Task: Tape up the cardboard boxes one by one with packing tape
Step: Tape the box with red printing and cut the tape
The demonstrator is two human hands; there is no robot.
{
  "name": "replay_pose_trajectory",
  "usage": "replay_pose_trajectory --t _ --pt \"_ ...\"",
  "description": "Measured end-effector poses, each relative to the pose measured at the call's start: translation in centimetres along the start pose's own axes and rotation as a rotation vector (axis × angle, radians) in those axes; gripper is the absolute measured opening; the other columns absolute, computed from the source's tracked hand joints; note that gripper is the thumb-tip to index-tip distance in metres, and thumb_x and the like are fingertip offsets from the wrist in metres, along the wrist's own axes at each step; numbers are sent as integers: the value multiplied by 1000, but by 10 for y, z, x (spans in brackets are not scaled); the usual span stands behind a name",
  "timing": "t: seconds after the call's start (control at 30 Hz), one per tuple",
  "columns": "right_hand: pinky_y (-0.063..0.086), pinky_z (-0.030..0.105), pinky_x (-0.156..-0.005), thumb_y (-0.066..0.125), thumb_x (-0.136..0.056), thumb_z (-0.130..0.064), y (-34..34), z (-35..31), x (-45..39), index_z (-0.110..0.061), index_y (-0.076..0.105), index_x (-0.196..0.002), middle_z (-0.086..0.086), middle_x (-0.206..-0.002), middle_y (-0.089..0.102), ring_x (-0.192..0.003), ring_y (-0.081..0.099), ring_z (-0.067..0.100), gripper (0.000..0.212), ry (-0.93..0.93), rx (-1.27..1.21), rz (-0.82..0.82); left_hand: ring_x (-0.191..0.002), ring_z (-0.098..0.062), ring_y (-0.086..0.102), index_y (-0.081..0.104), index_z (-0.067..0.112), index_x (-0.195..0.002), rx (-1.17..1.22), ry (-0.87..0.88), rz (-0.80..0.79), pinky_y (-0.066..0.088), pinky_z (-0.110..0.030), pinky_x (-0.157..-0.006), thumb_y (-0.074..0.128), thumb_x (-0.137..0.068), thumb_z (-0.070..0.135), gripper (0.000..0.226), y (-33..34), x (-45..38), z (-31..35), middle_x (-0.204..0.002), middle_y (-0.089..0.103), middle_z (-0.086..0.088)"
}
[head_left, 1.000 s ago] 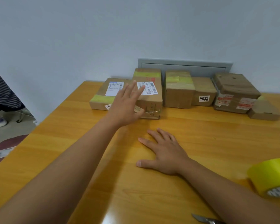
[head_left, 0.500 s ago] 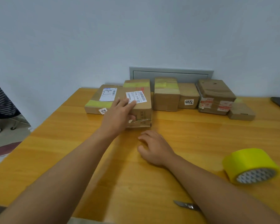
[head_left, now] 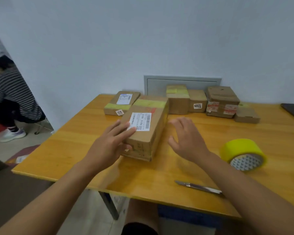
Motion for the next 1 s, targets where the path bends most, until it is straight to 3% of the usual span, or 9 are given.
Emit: replay_pose_trajectory --t 0.13,0.27,0.4,0.5,0.6,0.67,0.8,0.9,1.0 --pt "25 52 -115 66 -80 -49 20 26 2 -28 11 -153 4 -157 10 -145 11 28 93 126 21 -379 -147 -22 25 41 32 -148 47 133 -42 37 -37 -108 56 -94 37 56 -3 38 17 -154 39 6" --pt "0 50 -119 72 -68 -69 34 27 6 -41 -10 -152 -9 -162 -18 -149 -18 19 121 58 26 -612 -151 -15 17 36 39 -149 46 161 -113 29 -40 -114 67 -90 23 68 -4 53 17 -156 34 16" --pt "4 55 -120 66 -70 -75 34 26 6 -38 8 -153 -5 -163 3 -150 -6 25 108 85 131 -604 -151 -14 0 21 50 -148 -90 39 -246 12 -50 -122 65 -93 16 78 -5 49 0 -159 18 20" --pt "21 55 -114 61 -66 -82 29 20 3 -33 18 -151 0 -156 23 -143 17 28 107 160 248 -518 -148 -11 -18 16 44 -151 -164 -136 -399 -4 -43 -123 50 -95 17 71 -12 37 -2 -160 0 19" --pt "36 49 -104 52 -68 -86 24 12 3 -21 27 -147 4 -149 34 -133 31 30 105 290 330 -453 -150 -10 -1 27 35 -153 -31 -253 -354 8 -34 -121 35 -88 40 66 -22 17 22 -163 13 12" --pt "41 43 -97 49 -79 -79 19 0 0 -15 32 -144 7 -145 39 -128 35 31 93 319 345 -373 -148 -14 11 25 33 -155 -42 -259 -312 16 -37 -119 32 -99 46 58 -14 1 42 -162 22 8" --pt "46 39 -86 51 -91 -53 8 -23 2 -9 43 -137 11 -127 57 -118 46 31 65 239 311 -252 -142 -29 26 13 37 -156 -104 -307 -359 30 -44 -113 26 -100 59 62 23 -23 58 -155 31 -3" --pt "50 40 -77 54 -83 -43 -7 -34 18 -6 60 -116 10 -96 69 -95 57 30 50 119 252 -120 -136 -30 36 29 36 -150 -22 -336 -327 36 -43 -108 26 -99 60 57 39 -33 60 -147 36 -5" --pt "47 40 -84 46 -82 -45 -22 -31 32 -11 64 -113 2 -95 69 -97 56 24 49 53 56 -104 -133 -24 41 39 29 -143 64 -352 -276 41 -40 -102 29 -99 59 54 47 -42 65 -147 39 -1"
Point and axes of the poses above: each hand's wrist, its own x-axis away from the middle knuckle, its own y-axis out of the palm, z = x × y, the point moved 7 cm from there along -x, towards the middle knuckle
